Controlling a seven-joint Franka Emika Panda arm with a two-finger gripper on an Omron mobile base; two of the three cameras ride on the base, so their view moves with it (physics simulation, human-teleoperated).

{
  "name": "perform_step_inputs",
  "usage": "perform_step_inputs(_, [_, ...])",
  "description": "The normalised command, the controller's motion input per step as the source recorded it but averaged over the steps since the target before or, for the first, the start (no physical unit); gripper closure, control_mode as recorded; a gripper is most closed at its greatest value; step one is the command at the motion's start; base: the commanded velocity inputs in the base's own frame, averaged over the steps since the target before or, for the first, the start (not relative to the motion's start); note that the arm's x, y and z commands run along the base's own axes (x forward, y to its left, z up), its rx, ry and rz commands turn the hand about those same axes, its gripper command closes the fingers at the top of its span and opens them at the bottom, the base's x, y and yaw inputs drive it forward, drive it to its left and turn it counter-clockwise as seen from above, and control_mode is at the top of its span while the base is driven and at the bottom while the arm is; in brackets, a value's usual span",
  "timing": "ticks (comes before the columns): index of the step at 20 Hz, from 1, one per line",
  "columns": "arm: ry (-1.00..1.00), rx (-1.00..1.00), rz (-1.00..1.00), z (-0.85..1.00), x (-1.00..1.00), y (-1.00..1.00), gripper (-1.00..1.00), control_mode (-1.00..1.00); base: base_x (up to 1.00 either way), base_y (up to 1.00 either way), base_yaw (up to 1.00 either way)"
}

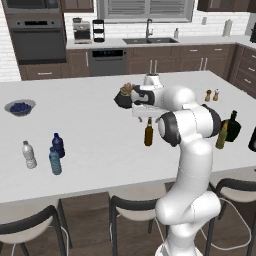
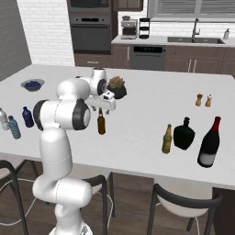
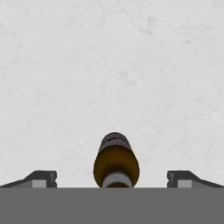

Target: Move the plastic bottles in the middle to the plastics group, and the glass bottles in the middle to the glass group.

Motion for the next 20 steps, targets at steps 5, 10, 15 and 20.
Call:
perform_step_inputs(5, [0.00, 0.00, 0.00, -0.08, 0.00, 0.11, -1.00, -1.00, 0.00, 0.00, 0.00])
perform_step_inputs(10, [0.00, 0.00, 0.00, -0.02, 0.00, 0.01, -1.00, -1.00, 0.00, 0.00, 0.00])
perform_step_inputs(15, [0.00, -0.04, 0.00, 0.00, 0.01, -0.11, -1.00, -1.00, 0.00, 0.00, 0.00])
perform_step_inputs(20, [-0.02, -0.01, 0.00, 0.00, 0.00, -0.02, -1.00, -1.00, 0.00, 0.00, 0.00])
